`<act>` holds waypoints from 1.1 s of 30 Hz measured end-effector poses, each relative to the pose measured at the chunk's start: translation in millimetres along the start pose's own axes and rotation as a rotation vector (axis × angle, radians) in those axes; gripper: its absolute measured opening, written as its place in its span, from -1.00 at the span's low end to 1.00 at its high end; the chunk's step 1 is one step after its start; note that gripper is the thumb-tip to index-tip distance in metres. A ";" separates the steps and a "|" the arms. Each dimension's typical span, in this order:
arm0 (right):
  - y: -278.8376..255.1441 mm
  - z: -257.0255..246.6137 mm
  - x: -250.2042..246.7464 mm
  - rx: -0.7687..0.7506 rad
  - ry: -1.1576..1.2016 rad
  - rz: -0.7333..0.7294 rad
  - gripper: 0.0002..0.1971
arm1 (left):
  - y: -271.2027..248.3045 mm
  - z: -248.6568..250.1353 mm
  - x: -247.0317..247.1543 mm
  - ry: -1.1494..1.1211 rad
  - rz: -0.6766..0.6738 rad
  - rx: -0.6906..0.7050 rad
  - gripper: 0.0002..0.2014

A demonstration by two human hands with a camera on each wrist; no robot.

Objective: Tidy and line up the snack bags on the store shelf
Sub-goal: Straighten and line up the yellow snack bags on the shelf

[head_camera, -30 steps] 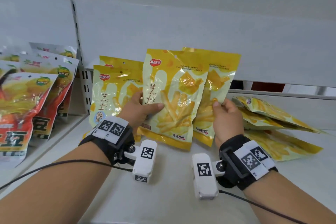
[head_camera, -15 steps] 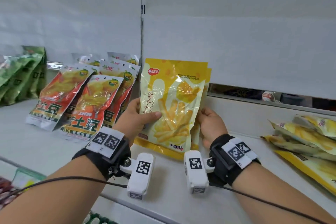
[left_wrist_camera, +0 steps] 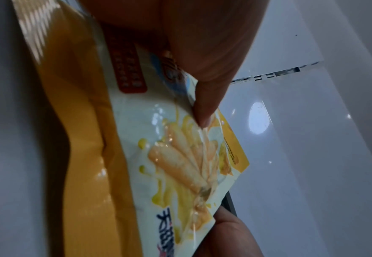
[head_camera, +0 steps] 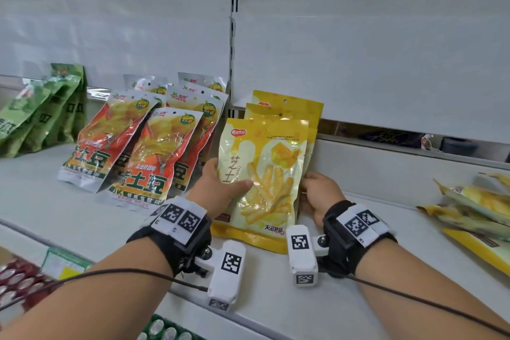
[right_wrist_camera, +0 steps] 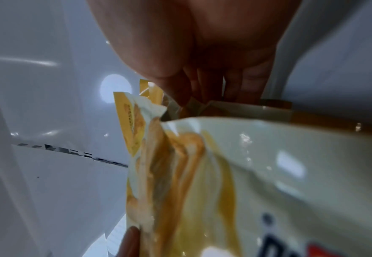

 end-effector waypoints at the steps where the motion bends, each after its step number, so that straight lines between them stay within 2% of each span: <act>1: -0.9 -1.5 -2.0 -0.004 0.003 0.006 -0.80 | 0.8 1.6 -0.3 0.019 -0.004 0.003 0.00; 3: -2.6 -4.2 -6.5 -0.010 0.014 0.020 -0.80 | 1.4 6.0 -0.6 0.035 -0.013 0.004 0.05; 6: -7.8 -7.5 -14.6 -0.021 -0.021 0.067 -0.92 | 1.0 17.0 -0.7 0.049 -0.039 0.017 0.09; 8: -11.4 -11.4 -20.4 -0.047 -0.038 0.096 -0.85 | 3.2 24.8 -1.6 0.092 -0.042 0.040 0.07; 12: -23.2 -20.7 -40.3 -0.108 -0.079 0.211 -0.76 | 12.2 39.4 -6.3 0.182 0.019 0.081 -0.02; 17: -53.3 -31.4 -80.4 -0.166 -0.045 0.356 -0.72 | 20.4 78.7 10.3 0.099 0.048 0.213 -0.24; 20: -76.3 -31.1 -108.5 -0.181 -0.013 0.411 -0.69 | 21.6 106.3 39.0 -0.032 0.029 0.303 -0.40; 25: -108.8 -22.7 -161.3 -0.200 0.066 0.461 -0.98 | 14.1 148.8 115.9 -0.167 -0.133 0.364 -0.53; 27: -118.7 -16.9 -181.6 -0.190 0.085 0.451 -0.89 | 8.8 159.7 149.7 -0.220 -0.207 0.346 -0.55; 30: -128.7 0.9 -212.2 -0.120 0.108 0.427 -0.89 | 2.5 169.2 199.8 -0.231 -0.306 0.322 -0.71; 33: -141.4 16.1 -245.0 -0.090 0.116 0.443 -0.88 | -4.1 176.6 248.2 -0.209 -0.392 0.306 -0.69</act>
Point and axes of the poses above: each hand's wrist, its own y-axis towards the middle knuckle, its own x-axis out of the palm, z = x × y, the point moved 10 cm from there along y, towards the middle knuckle, and after that the axes turned 13 degrees about x, right-handed, at the moved point
